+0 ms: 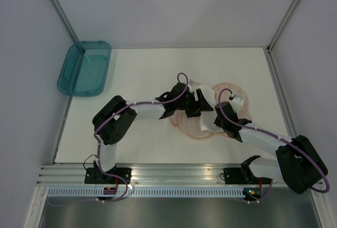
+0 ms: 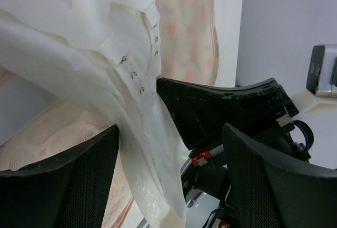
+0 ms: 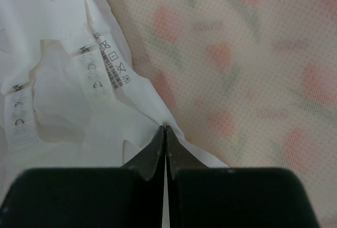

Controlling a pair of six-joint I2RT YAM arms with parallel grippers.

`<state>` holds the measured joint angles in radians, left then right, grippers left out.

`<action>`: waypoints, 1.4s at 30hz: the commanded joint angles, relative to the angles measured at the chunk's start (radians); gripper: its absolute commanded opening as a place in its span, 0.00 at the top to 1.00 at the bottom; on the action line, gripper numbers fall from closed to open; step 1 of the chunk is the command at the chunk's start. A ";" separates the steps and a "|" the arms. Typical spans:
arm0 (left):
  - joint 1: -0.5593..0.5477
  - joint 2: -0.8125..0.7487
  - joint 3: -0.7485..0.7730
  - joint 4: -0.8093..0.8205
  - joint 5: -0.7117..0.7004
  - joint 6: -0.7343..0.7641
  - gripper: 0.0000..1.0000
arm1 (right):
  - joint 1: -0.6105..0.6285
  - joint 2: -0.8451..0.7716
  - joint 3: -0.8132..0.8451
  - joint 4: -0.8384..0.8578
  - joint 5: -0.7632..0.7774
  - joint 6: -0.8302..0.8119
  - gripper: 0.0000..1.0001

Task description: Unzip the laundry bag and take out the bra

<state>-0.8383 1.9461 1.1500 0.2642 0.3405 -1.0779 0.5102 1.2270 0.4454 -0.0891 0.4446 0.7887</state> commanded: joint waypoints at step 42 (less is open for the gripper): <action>0.600 -0.391 0.240 -0.437 -0.047 0.374 0.98 | -0.002 -0.482 0.119 -0.265 -0.175 -0.115 0.23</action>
<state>-0.3187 1.6035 1.3010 -0.1101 0.3302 -0.7944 0.5102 0.7414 0.5648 -0.3458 0.3092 0.6998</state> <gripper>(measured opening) 0.041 0.764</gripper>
